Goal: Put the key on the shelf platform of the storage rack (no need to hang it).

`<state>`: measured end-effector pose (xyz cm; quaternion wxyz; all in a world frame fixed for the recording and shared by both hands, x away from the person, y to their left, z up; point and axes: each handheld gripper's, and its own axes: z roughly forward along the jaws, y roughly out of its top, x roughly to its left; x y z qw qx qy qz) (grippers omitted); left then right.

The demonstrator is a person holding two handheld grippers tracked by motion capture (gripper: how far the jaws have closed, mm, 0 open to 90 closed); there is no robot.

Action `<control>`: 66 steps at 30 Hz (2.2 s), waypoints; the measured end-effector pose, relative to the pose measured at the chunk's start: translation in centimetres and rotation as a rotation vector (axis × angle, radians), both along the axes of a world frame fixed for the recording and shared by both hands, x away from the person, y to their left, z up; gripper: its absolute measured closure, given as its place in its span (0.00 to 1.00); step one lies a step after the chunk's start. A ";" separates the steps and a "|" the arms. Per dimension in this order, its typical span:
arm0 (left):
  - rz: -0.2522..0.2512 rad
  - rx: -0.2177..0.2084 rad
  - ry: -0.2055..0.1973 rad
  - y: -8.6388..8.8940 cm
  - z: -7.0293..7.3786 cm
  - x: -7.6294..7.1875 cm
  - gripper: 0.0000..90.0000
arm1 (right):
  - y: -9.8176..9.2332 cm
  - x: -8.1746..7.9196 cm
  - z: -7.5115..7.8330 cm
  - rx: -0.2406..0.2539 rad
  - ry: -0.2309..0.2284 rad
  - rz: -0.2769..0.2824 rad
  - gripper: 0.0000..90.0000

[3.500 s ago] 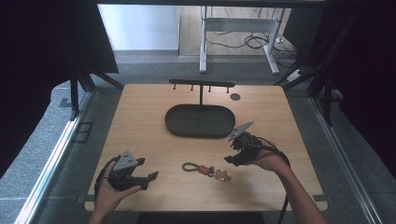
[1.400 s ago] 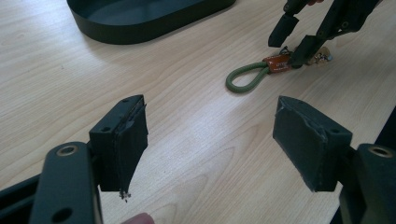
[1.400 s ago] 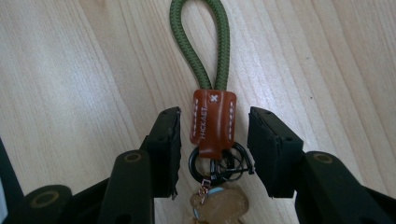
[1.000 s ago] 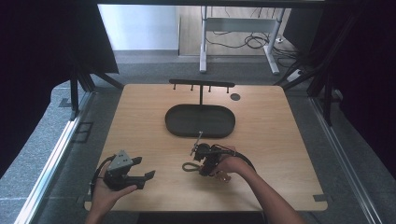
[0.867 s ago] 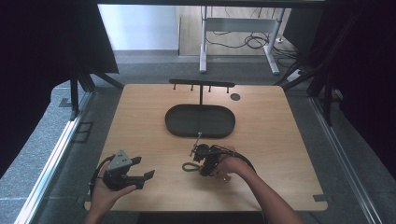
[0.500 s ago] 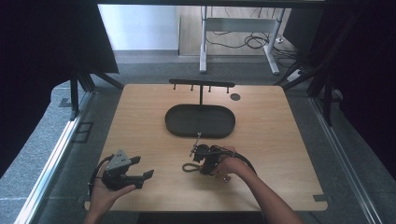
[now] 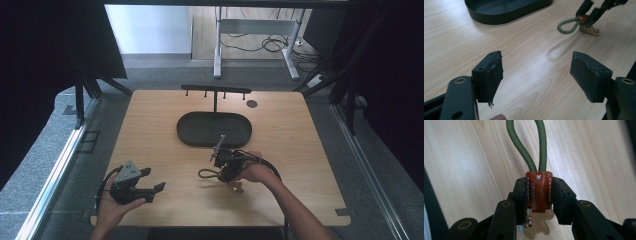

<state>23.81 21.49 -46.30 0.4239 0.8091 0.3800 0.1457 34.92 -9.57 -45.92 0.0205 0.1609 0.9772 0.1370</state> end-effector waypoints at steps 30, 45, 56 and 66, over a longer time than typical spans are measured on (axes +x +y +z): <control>0.005 -0.002 0.001 0.2 0.0 0.0 0.30 | -1.9 1.6 6.2 0.047 -0.097 -0.048 0.74; -0.021 -0.022 -0.003 -0.2 0.3 -0.2 0.30 | -2.5 4.0 6.9 0.029 -0.080 -0.081 0.74; -0.014 -0.024 -0.003 0.1 0.3 -0.2 0.30 | -2.7 5.7 7.3 0.020 -0.070 -0.108 0.74; -0.021 -0.018 0.005 -0.1 0.1 -0.1 0.30 | -2.7 7.5 7.6 -0.006 -0.076 -0.126 0.74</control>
